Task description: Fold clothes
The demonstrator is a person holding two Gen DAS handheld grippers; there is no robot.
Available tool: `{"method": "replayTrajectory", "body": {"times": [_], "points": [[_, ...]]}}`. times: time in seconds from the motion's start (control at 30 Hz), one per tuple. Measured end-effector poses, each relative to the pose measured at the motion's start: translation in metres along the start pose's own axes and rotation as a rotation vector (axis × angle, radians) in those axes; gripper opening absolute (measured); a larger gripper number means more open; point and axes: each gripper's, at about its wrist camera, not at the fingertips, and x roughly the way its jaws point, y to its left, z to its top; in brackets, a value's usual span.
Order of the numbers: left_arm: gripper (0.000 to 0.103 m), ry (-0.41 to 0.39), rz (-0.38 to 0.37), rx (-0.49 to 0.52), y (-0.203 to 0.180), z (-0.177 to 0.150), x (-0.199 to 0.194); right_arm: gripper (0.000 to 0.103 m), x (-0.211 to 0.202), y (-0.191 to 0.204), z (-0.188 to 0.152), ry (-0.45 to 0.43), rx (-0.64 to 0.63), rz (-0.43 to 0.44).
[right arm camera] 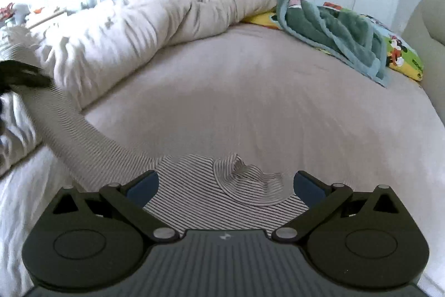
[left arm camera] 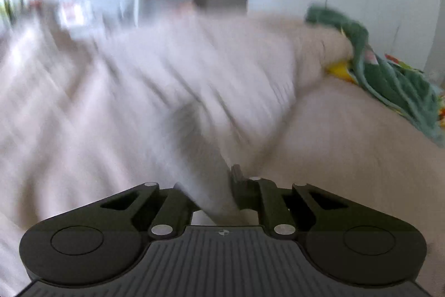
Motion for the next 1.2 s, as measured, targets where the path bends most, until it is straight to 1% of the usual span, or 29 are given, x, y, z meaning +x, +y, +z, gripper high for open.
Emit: {"method": "replayTrajectory", "body": {"times": [0.03,0.07,0.1,0.13,0.17,0.2,0.23,0.27,0.3,0.33,0.4,0.53,0.57,0.6,0.63,0.67,0.73,0.8,0.87,0.93,1.0,1.03,1.1,1.13,1.17,1.2], "points": [[0.012,0.01,0.021,0.007,0.006,-0.004,0.001,0.103,0.001,0.001,-0.003,0.009,0.018,0.004],[0.013,0.041,0.039,0.003,0.013,-0.01,0.007,0.103,0.0,0.001,-0.01,0.02,0.036,0.007],[0.016,0.089,0.057,-0.015,0.019,-0.016,0.015,0.103,0.0,0.002,-0.017,0.031,0.054,0.01],[0.016,0.115,0.054,-0.042,0.021,-0.019,0.019,0.103,0.0,-0.002,-0.023,0.046,0.077,0.013],[0.02,0.128,0.043,-0.071,0.023,-0.021,0.022,0.103,-0.001,-0.005,-0.029,0.062,0.101,0.016],[0.036,0.126,0.027,-0.086,0.022,-0.022,0.019,0.103,-0.003,-0.014,-0.035,0.083,0.145,0.008],[0.049,0.116,0.014,-0.087,0.025,-0.024,0.009,0.103,-0.006,-0.023,-0.041,0.105,0.191,-0.001],[0.075,0.099,0.013,-0.089,0.026,-0.025,-0.001,0.103,-0.012,-0.037,-0.048,0.131,0.259,-0.025],[0.091,0.076,0.02,-0.095,0.027,-0.027,-0.013,0.103,-0.017,-0.052,-0.056,0.158,0.33,-0.051],[0.095,0.058,0.028,-0.098,0.027,-0.027,-0.022,0.103,-0.024,-0.068,-0.066,0.18,0.416,-0.079],[0.094,0.04,0.047,-0.102,0.023,-0.027,-0.032,0.103,-0.043,-0.104,-0.091,0.2,0.611,-0.138],[0.095,0.145,0.087,-0.133,0.019,-0.04,-0.041,0.103,-0.077,-0.163,-0.146,0.165,0.936,-0.245],[0.095,0.174,0.079,-0.128,0.015,-0.045,-0.045,0.103,-0.082,-0.175,-0.161,0.142,1.009,-0.257],[0.095,0.203,0.063,-0.118,0.01,-0.052,-0.05,0.101,-0.084,-0.184,-0.171,0.126,1.064,-0.257],[0.095,0.233,0.048,-0.107,0.006,-0.059,-0.056,0.094,-0.083,-0.193,-0.182,0.11,1.112,-0.24],[0.095,0.248,0.023,-0.089,-0.002,-0.064,-0.063,0.091,-0.082,-0.202,-0.192,0.093,1.159,-0.221],[0.095,0.258,-0.035,-0.044,-0.024,-0.075,-0.08,0.087,-0.081,-0.219,-0.207,0.051,1.23,-0.196],[0.095,0.255,-0.108,0.013,-0.057,-0.081,-0.09,0.083,-0.081,-0.235,-0.221,0.0,1.295,-0.179],[0.095,0.259,-0.191,0.072,-0.091,-0.087,-0.098,0.079,-0.079,-0.248,-0.228,-0.04,1.318,-0.153],[0.095,0.314,-0.324,0.171,-0.134,-0.096,-0.1,0.07,-0.077,-0.259,-0.229,-0.053,1.284,-0.143],[0.095,0.369,-0.454,0.289,-0.175,-0.106,-0.1,0.069,-0.075,-0.27,-0.229,-0.064,1.243,-0.136],[0.095,0.358,-0.516,0.38,-0.197,-0.114,-0.106,0.069,-0.076,-0.276,-0.228,-0.073,1.236,-0.135],[0.095,0.303,-0.627,0.576,-0.242,-0.13,-0.122,0.069,-0.081,-0.285,-0.229,-0.089,1.236,-0.136],[0.095,0.261,-0.667,0.665,-0.26,-0.139,-0.131,0.069,-0.086,-0.288,-0.231,-0.096,1.241,-0.139],[0.095,0.2,-0.706,0.759,-0.279,-0.15,-0.142,0.069,-0.09,-0.292,-0.233,-0.102,1.247,-0.142],[0.095,0.151,-0.737,0.83,-0.294,-0.161,-0.15,0.069,-0.095,-0.295,-0.236,-0.108,1.252,-0.144]]}}
